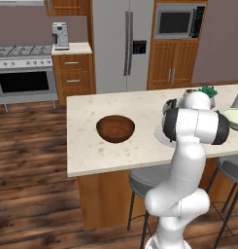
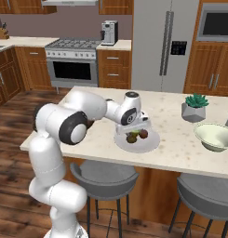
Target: Take the fruits from the plate on the dining counter and place two fruits in each bowl.
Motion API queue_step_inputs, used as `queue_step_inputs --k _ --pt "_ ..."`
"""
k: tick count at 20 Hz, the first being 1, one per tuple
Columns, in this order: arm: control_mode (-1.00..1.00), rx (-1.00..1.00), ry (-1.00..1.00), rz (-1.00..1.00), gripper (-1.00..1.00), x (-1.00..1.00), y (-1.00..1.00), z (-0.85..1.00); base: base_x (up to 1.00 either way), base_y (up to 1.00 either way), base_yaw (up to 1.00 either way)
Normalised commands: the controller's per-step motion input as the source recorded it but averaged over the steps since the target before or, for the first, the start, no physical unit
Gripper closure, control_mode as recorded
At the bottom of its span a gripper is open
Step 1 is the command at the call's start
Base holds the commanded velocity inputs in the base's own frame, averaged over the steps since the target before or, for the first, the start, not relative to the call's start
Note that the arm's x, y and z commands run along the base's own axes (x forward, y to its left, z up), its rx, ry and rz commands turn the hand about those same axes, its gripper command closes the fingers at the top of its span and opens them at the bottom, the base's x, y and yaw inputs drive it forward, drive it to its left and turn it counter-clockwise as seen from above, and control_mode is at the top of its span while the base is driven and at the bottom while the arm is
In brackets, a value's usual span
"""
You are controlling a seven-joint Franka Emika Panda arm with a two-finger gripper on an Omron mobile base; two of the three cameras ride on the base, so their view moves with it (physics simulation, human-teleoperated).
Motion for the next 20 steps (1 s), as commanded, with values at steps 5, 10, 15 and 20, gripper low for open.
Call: queue_step_inputs --k 5,10,15,20 --pt "-1.0 0.0 0.0 -0.09 1.0 0.0 0.94 0.22 0.0 0.0 0.0" --pt "-1.0 0.0 0.0 -0.05 1.0 0.09 0.9 0.27 0.0 0.0 0.0" --pt "-1.0 0.0 0.0 -0.07 1.0 0.3 0.79 0.27 0.0 0.0 0.0" --pt "-1.0 0.0 0.0 -0.08 1.0 0.42 0.63 0.14 0.0 0.0 0.0"
